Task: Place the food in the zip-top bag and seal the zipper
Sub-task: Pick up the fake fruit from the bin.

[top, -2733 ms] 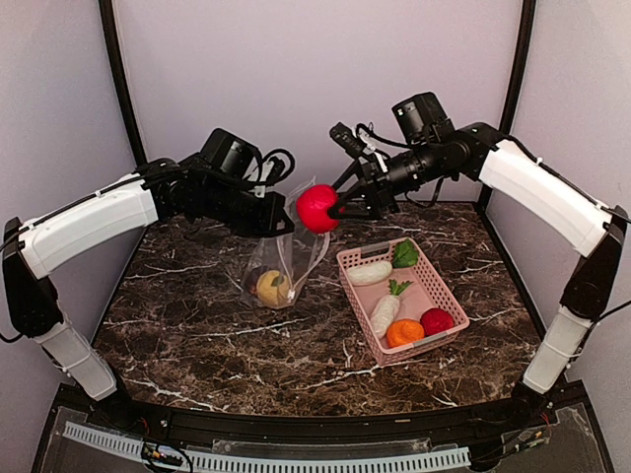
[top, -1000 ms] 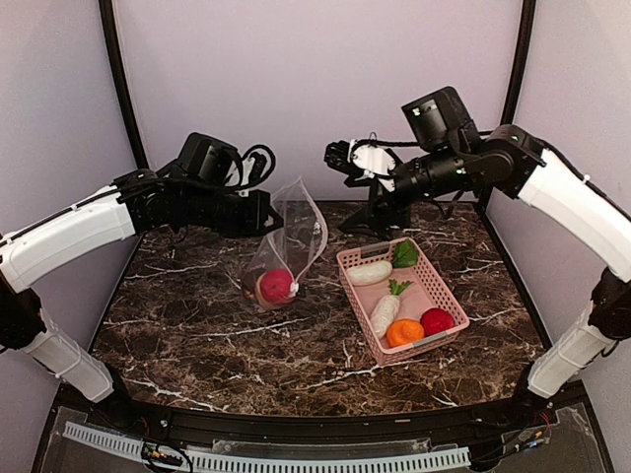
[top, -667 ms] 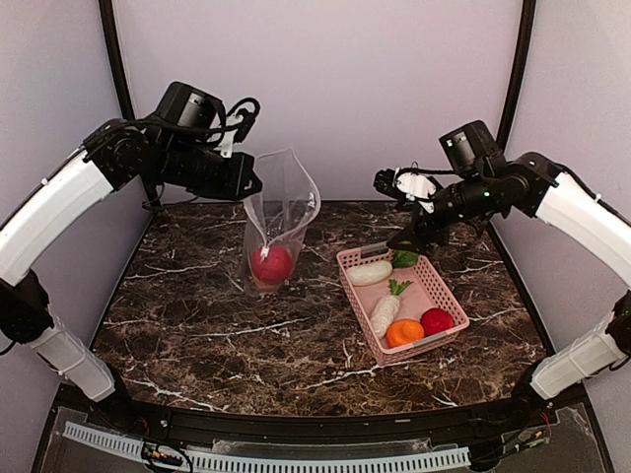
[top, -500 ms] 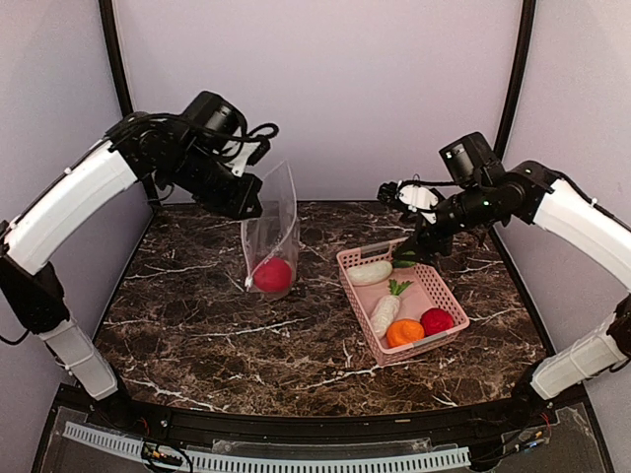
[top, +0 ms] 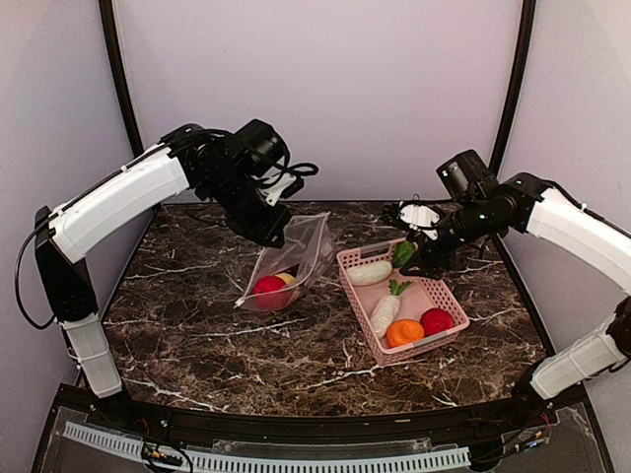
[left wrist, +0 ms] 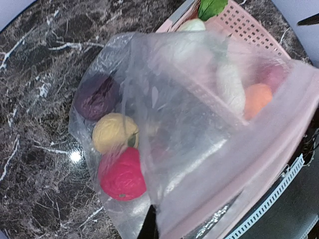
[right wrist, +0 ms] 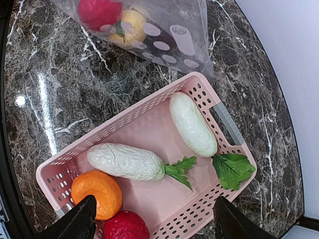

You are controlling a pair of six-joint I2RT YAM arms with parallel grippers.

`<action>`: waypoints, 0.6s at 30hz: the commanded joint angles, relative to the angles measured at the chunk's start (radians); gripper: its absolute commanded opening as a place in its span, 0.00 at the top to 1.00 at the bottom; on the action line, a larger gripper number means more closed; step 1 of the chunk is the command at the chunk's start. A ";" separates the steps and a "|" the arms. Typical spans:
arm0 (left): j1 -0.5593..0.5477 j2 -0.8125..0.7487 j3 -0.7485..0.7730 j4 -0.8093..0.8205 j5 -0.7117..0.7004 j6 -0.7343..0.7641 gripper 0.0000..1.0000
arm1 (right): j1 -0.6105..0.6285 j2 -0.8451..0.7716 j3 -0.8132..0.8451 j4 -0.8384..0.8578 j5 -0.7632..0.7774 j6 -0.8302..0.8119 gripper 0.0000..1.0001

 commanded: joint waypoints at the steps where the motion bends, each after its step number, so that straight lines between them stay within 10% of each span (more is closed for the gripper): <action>1: 0.002 -0.078 0.149 -0.041 -0.046 0.037 0.99 | -0.024 0.001 -0.012 -0.023 0.021 -0.019 0.22; 18: 0.002 -0.114 0.071 0.001 -0.094 0.061 0.99 | -0.049 0.068 -0.173 -0.124 0.091 -0.028 0.24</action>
